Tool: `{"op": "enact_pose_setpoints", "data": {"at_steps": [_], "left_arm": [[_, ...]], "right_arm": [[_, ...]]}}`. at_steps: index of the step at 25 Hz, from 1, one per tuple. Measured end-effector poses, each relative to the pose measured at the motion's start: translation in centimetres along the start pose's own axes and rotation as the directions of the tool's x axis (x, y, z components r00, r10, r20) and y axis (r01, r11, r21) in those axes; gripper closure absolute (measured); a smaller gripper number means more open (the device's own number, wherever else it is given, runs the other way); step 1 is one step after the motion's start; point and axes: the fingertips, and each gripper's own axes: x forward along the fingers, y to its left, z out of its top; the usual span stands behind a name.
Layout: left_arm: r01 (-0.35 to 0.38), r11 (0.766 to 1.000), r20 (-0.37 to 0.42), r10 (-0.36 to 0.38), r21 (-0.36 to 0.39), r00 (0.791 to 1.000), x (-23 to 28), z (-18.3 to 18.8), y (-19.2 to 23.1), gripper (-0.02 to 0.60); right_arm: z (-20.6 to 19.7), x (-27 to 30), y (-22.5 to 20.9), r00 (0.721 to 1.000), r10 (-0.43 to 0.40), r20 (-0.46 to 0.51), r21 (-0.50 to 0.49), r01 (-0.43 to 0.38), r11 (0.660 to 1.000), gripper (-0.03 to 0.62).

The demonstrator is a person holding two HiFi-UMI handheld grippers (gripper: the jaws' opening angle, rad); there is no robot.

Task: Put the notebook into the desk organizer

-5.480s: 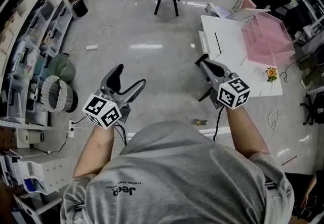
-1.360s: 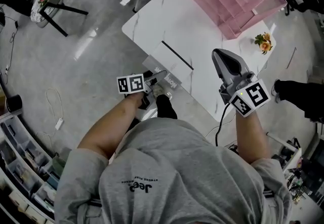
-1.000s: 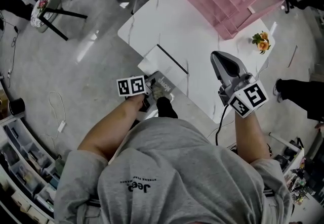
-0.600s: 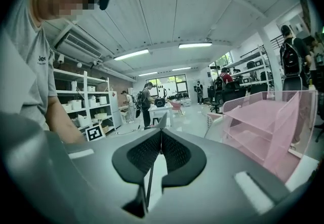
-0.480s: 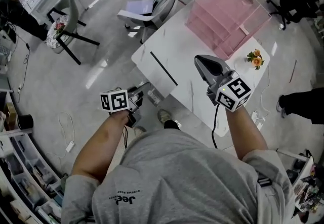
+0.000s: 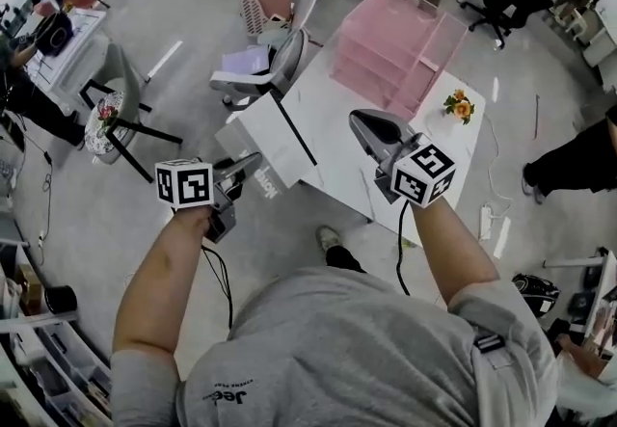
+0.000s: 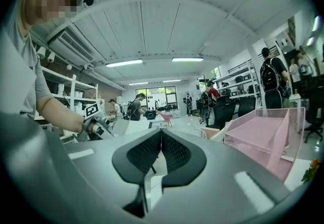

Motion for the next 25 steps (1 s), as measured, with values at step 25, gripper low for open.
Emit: {"op": "enact_pose_setpoints", "data": {"at_steps": [25], "left_arm": [[0.244,0.908,-0.470,-0.060,0.341,0.880,32.9,23.6,-5.5,0.514]], "right_arm": [[4.4,-7.7,-29.9,0.965,-0.248,0.091,-0.072,0.255,0.964,0.591]]}}
